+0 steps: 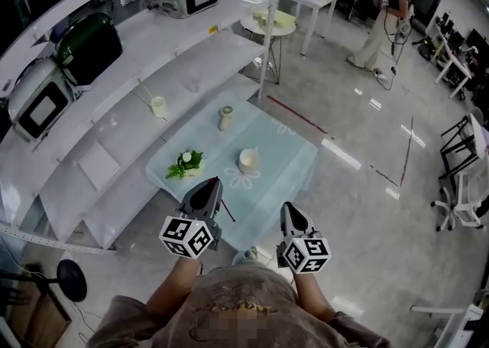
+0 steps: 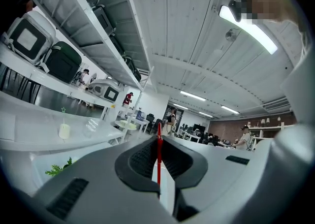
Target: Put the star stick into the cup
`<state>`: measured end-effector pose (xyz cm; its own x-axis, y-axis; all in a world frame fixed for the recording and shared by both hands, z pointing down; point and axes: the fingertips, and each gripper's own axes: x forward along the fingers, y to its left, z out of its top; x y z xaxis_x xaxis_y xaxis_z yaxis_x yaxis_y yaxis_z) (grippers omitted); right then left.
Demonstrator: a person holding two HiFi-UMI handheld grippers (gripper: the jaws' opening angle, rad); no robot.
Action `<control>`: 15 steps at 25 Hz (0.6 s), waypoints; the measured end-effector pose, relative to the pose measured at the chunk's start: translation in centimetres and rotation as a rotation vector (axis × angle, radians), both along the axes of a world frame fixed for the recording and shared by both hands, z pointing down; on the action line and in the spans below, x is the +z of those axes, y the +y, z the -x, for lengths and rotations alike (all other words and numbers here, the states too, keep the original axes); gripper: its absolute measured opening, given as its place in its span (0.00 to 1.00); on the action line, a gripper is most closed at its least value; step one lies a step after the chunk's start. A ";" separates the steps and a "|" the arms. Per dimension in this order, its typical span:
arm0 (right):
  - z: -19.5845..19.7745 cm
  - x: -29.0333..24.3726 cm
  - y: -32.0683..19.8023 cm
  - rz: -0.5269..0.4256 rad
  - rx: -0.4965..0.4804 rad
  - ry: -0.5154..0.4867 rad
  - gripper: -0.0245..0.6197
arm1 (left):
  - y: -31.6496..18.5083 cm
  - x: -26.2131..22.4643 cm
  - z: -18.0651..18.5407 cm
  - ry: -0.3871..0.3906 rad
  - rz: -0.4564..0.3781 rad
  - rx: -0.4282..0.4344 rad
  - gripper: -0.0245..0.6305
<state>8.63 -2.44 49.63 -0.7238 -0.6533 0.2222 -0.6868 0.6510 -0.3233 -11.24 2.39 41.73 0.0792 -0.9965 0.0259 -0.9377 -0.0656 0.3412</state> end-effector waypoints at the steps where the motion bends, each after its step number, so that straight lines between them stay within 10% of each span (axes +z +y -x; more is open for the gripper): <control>1: 0.1 0.1 -0.9 -0.001 -0.005 0.000 0.04 | -0.7 0.1 0.1 0.000 -0.002 -0.007 0.09; 15: 3.3 1.0 -9.1 0.001 -0.011 0.012 0.04 | -9.0 0.2 3.2 -0.010 -0.011 -0.005 0.09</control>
<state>5.29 -11.55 50.58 -0.7284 -0.6448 0.2316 -0.6833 0.6586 -0.3152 -14.44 -6.57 41.92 0.0735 -0.9972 0.0153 -0.9412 -0.0643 0.3315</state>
